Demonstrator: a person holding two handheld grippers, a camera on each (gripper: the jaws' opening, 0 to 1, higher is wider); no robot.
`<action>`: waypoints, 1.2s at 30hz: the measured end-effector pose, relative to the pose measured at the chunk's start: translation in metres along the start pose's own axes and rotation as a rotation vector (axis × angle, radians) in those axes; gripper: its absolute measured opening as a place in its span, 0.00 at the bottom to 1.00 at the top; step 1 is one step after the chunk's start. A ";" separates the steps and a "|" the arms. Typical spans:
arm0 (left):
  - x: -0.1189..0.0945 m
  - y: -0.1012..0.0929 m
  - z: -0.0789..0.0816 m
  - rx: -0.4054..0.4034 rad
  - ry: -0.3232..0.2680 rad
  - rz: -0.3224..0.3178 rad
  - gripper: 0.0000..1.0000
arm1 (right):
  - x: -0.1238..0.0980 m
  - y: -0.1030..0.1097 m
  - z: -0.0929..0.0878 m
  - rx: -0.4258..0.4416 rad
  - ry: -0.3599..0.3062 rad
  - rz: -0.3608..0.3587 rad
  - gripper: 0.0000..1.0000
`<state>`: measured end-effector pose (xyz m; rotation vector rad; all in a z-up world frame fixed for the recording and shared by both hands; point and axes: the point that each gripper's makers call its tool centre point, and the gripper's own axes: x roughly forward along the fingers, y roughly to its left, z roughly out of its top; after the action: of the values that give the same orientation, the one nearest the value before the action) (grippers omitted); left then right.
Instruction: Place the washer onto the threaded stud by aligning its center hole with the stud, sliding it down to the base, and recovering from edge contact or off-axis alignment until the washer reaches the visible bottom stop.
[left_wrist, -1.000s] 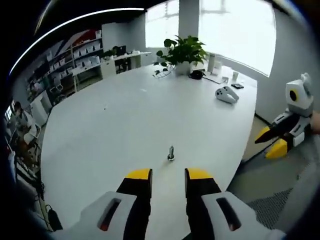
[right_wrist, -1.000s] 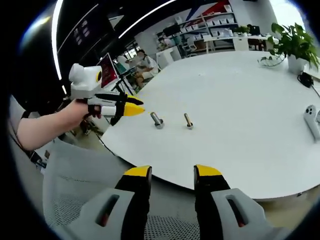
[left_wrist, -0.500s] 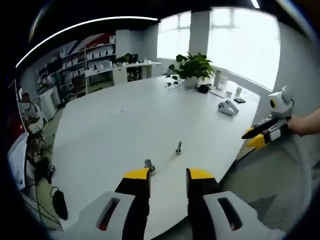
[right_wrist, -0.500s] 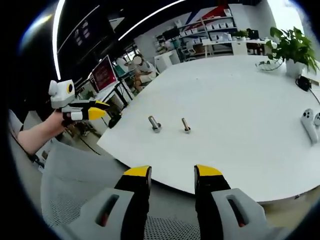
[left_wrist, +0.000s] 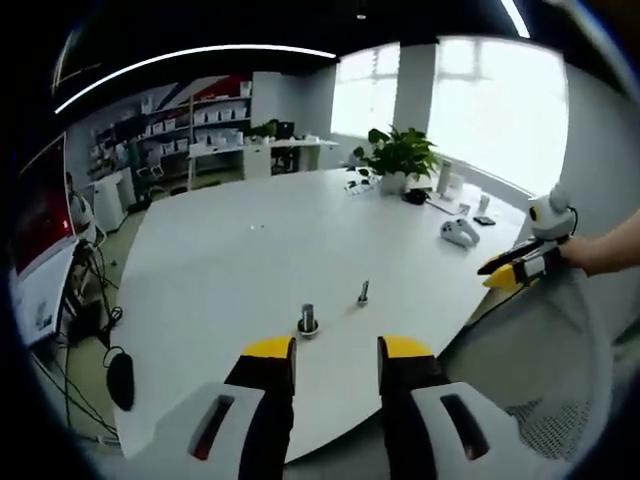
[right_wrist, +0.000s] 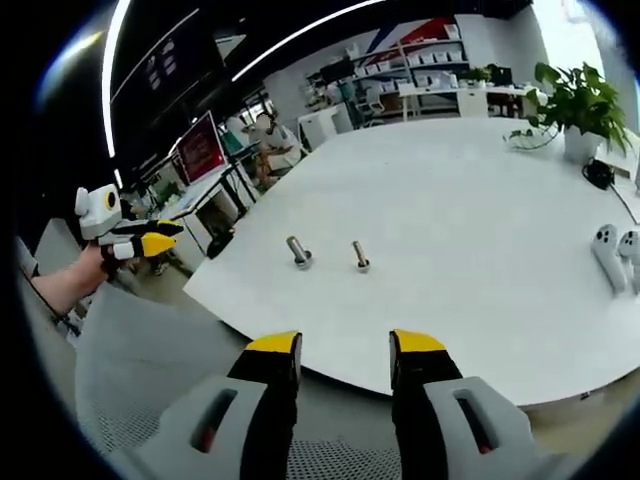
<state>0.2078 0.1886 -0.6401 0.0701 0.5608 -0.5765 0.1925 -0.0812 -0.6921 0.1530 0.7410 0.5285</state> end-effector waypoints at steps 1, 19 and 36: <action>0.000 -0.001 -0.001 -0.003 -0.003 -0.001 0.31 | -0.001 -0.001 0.002 -0.002 -0.012 -0.008 0.38; -0.003 0.011 -0.023 -0.047 -0.010 0.074 0.34 | 0.001 0.009 0.003 -0.003 -0.016 0.048 0.39; -0.004 0.012 -0.025 -0.102 -0.028 0.067 0.35 | 0.001 0.006 0.001 0.028 -0.019 0.045 0.37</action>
<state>0.1990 0.2057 -0.6604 -0.0156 0.5578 -0.4826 0.1912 -0.0756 -0.6900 0.2010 0.7284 0.5588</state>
